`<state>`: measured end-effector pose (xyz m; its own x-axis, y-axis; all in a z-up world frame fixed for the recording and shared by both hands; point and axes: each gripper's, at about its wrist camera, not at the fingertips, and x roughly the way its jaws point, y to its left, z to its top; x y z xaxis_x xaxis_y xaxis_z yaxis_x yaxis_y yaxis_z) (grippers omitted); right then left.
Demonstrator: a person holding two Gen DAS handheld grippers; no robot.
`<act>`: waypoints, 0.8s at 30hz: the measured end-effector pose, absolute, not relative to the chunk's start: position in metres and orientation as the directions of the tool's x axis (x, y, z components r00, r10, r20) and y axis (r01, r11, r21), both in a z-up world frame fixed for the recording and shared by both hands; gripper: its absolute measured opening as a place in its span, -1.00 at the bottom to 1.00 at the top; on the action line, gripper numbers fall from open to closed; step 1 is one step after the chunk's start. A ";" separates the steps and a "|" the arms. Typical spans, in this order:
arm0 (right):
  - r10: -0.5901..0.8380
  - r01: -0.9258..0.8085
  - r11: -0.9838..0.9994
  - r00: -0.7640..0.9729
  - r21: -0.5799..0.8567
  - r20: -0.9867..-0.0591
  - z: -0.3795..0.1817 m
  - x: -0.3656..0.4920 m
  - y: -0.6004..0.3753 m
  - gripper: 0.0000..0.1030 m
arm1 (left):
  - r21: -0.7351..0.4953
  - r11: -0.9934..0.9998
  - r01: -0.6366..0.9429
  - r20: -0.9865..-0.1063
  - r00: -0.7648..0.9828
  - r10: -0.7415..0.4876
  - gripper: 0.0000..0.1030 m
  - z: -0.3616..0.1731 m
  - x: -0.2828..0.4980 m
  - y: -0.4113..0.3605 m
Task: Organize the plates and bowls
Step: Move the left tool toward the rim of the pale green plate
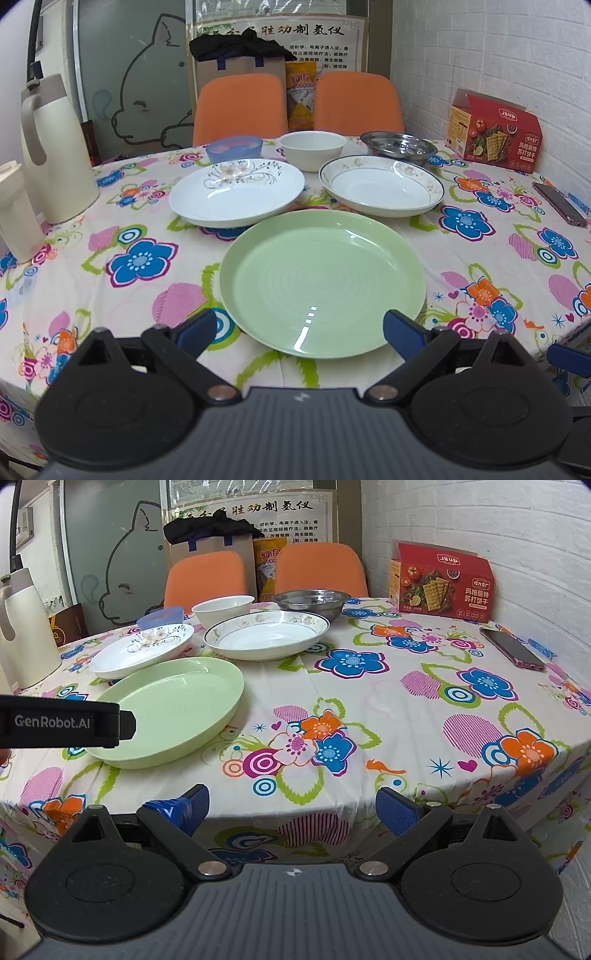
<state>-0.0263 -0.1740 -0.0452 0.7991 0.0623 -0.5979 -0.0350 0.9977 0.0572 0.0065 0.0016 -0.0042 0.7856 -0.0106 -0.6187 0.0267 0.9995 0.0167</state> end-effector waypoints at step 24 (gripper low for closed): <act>0.062 -0.043 0.998 0.794 0.045 -0.605 -0.047 -0.023 -0.168 0.64 | 0.008 1.000 0.023 -0.629 0.778 -0.013 0.87 -0.006 0.009 0.007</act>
<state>-0.0227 -0.1683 -0.0472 0.7935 0.0616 -0.6054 -0.0429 0.9981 0.0453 0.0086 0.0066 -0.0058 0.7777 -0.0132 -0.6285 0.0234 0.9997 0.0080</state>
